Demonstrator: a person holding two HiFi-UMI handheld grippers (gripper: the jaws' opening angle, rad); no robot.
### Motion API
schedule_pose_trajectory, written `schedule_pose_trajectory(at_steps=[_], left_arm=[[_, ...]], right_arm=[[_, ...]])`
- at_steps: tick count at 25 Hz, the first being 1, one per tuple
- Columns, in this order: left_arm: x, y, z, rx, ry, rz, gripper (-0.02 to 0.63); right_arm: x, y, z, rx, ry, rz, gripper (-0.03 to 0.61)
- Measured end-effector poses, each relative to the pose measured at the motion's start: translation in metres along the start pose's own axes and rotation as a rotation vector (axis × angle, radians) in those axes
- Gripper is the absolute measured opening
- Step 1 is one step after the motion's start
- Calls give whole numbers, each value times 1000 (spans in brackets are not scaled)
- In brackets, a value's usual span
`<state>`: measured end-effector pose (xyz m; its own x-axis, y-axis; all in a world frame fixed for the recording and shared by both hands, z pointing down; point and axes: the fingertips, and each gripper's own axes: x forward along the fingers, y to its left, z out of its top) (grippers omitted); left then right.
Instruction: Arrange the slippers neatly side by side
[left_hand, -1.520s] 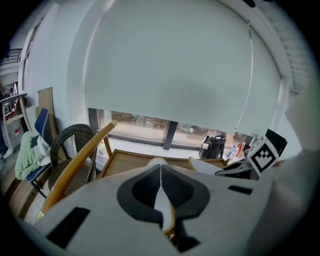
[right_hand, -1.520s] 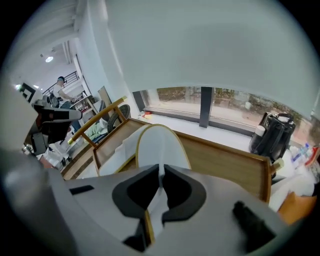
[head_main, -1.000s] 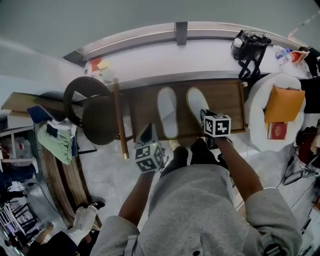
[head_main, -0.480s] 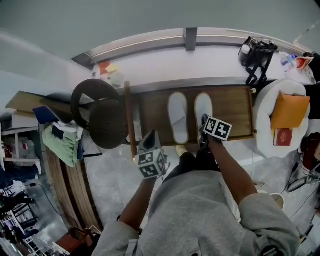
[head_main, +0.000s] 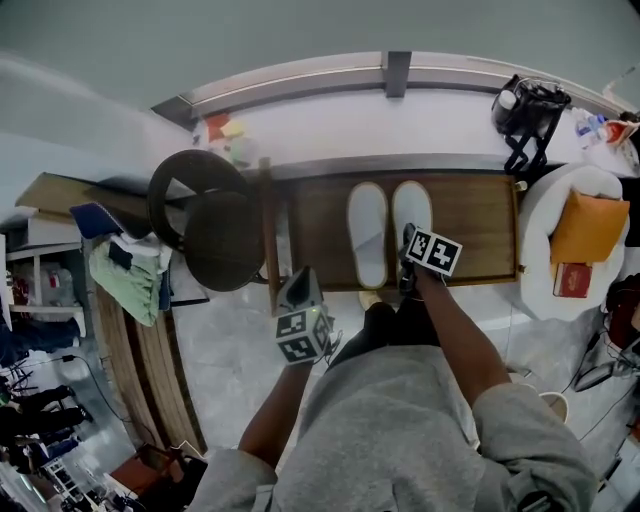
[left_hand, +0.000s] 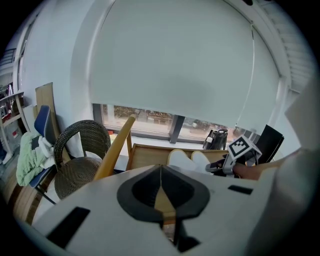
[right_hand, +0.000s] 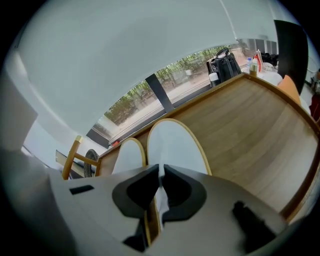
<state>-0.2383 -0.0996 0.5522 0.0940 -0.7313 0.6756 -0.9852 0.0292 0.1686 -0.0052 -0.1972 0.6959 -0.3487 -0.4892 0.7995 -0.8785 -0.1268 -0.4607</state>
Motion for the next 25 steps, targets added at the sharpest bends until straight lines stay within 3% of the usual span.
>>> schedule_pose_trajectory(at_steps=[7,13,20,25], left_arm=[[-1,4,2,-1,1,1,18],[-3,0,1,8,-9,-22,18],[-4,-9,10,20,-29,-61,18],[-18,-15,38,59,-77,-57,18]], right_arm=[[4,11,-4,-75,14,22,38],[-8,22,-2,-137,14,135,68],[-49,24,8,-329,6,200,100],[-117,33,48,-527,-147,204,98]])
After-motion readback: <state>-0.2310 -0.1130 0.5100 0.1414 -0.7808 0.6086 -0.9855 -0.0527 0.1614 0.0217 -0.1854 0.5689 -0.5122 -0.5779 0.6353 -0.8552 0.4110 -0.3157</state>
